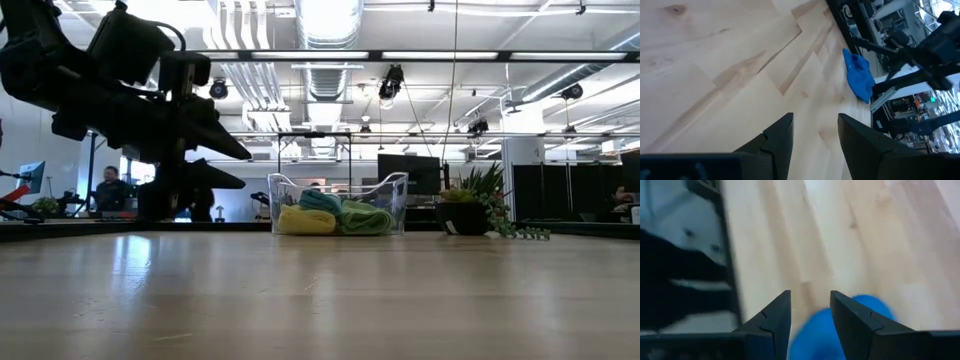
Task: Fold microfiber towels
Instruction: Fold the dark blue microfiber towel
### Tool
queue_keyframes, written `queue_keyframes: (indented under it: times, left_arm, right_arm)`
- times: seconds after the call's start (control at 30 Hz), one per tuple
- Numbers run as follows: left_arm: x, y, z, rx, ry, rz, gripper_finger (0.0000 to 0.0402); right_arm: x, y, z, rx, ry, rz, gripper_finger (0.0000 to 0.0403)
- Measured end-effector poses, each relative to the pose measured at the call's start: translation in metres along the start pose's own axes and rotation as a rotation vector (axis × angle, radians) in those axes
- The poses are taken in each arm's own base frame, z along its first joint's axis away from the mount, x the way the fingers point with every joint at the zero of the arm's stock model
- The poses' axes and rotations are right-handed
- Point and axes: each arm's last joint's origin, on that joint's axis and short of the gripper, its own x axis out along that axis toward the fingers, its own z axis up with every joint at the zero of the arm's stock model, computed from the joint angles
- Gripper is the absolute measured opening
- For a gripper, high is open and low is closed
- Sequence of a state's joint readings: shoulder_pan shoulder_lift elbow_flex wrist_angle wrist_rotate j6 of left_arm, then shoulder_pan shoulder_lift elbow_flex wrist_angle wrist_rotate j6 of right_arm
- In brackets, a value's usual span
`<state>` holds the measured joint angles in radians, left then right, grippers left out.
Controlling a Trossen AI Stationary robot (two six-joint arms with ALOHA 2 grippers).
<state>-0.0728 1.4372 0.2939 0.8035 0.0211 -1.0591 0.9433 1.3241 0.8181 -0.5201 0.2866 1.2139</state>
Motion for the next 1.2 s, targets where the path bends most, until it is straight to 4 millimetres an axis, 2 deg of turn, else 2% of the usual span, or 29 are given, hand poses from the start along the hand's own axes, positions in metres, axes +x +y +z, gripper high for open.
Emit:
queue_keyframes:
  times: [0.13, 0.27, 0.4, 0.57, 0.8, 1.0, 1.2]
  left_arm:
    - [0.000, 0.000, 0.000, -0.009, -0.002, 0.000, 0.0138]
    - [0.001, -0.001, 0.001, -0.010, -0.004, -0.004, 0.0138]
    - [0.002, -0.004, 0.002, -0.027, -0.007, -0.012, 0.0138]
    - [0.003, -0.007, 0.002, -0.040, -0.006, -0.021, 0.0138]
    - [0.003, -0.009, -0.001, -0.047, 0.004, -0.029, 0.0138]
    - [0.003, -0.009, -0.001, -0.054, 0.006, -0.030, 0.0138]
    - [0.003, -0.010, -0.003, -0.051, 0.014, -0.033, 0.0138]
  right_arm:
    - [0.016, -0.030, 0.010, -0.090, 0.125, -0.036, 0.0132]
    - [0.025, -0.062, 0.015, -0.142, 0.264, 0.006, 0.0132]
    - [0.027, -0.079, 0.020, -0.220, 0.335, 0.079, 0.0132]
    - [0.032, -0.086, 0.026, -0.311, 0.350, 0.094, 0.0132]
    - [0.052, -0.093, 0.023, -0.339, 0.423, 0.026, 0.0132]
    - [0.066, -0.090, 0.024, -0.351, 0.475, -0.008, 0.0132]
    - [0.067, -0.081, 0.030, -0.363, 0.460, 0.013, 0.0132]
